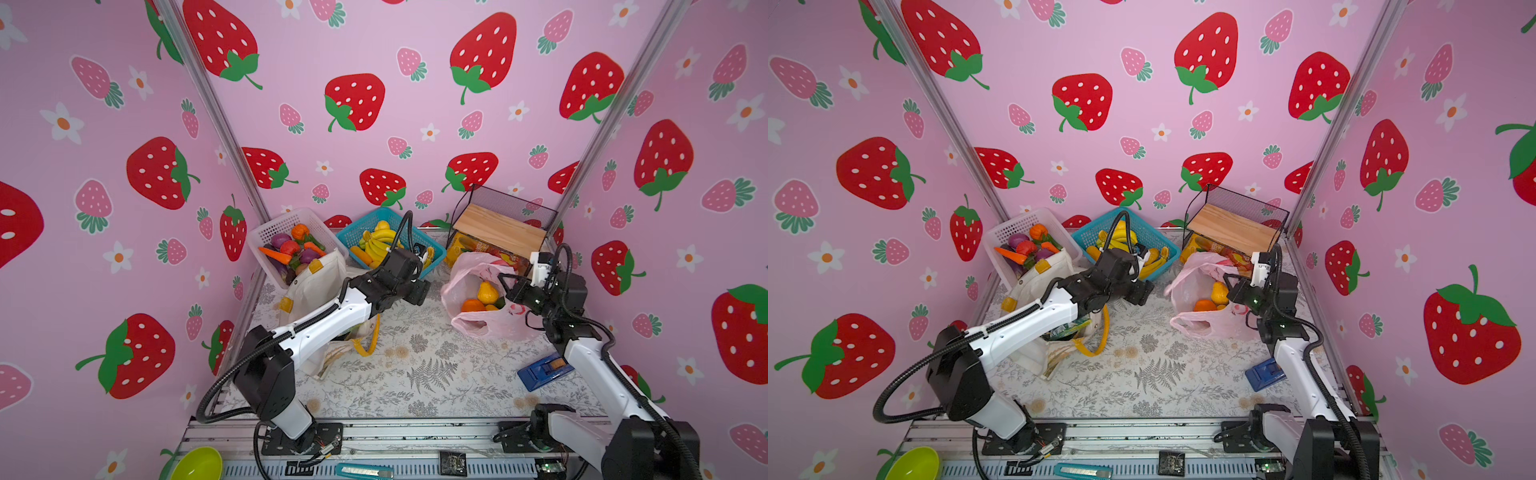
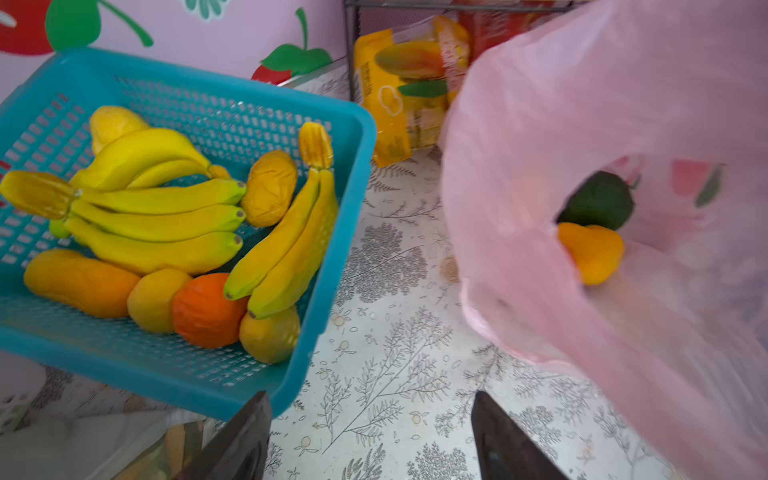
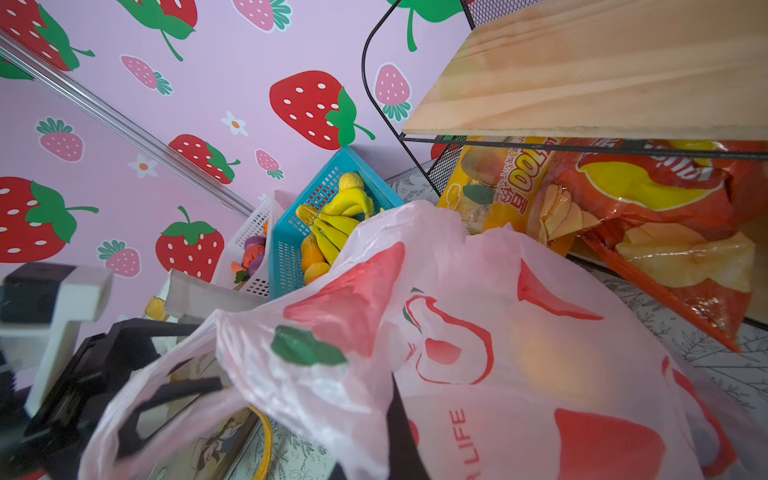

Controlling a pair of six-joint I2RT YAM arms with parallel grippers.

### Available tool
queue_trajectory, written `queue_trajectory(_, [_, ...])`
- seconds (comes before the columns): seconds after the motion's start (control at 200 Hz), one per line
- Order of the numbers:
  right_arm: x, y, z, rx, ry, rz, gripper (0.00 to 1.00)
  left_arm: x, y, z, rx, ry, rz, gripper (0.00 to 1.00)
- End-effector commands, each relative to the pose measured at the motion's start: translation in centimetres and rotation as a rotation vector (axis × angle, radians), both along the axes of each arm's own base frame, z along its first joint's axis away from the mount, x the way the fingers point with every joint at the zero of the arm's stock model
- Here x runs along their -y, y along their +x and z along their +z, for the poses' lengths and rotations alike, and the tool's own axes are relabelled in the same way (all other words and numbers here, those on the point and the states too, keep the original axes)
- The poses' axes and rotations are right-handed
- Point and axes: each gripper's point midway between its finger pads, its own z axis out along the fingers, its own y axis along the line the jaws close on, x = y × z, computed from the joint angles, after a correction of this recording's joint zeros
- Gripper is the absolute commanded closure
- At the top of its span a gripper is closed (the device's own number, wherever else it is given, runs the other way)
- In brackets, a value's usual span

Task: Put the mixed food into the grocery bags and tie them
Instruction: 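Move the left gripper back over the teal basket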

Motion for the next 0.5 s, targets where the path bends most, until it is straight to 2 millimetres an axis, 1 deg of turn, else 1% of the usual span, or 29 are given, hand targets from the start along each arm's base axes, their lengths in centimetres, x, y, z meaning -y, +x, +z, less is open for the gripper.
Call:
queue_trajectory(0.0, [0.2, 0.0, 0.7, 0.027, 0.0, -0.004, 1.0, -1.6, 2.9, -0.2, -0.024, 0.066, 0.091, 0.26])
queue_trajectory(0.1, [0.3, 0.0, 0.7, 0.03, -0.003, -0.007, 1.0, -1.3, 5.5, -1.5, -0.046, 0.096, 0.093, 0.3])
queue_trajectory(0.245, [0.2, 0.0, 0.7, 0.028, -0.001, -0.001, 1.0, -0.4, 9.3, -4.2, -0.096, 0.093, 0.096, 0.35])
queue_trajectory(0.345, [0.1, -0.1, 0.7, 0.029, -0.001, 0.001, 1.0, -0.4, 11.8, -5.8, -0.124, 0.099, 0.119, 0.38])
queue_trajectory(0.435, [0.2, -0.1, 0.6, 0.028, -0.004, 0.0, 1.0, 0.0, 13.6, -7.2, -0.145, 0.083, 0.126, 0.39])
queue_trajectory(0.495, [0.2, -0.1, 0.6, 0.029, -0.004, 0.001, 1.0, 0.7, 14.5, -7.9, -0.161, 0.06, 0.111, 0.39])
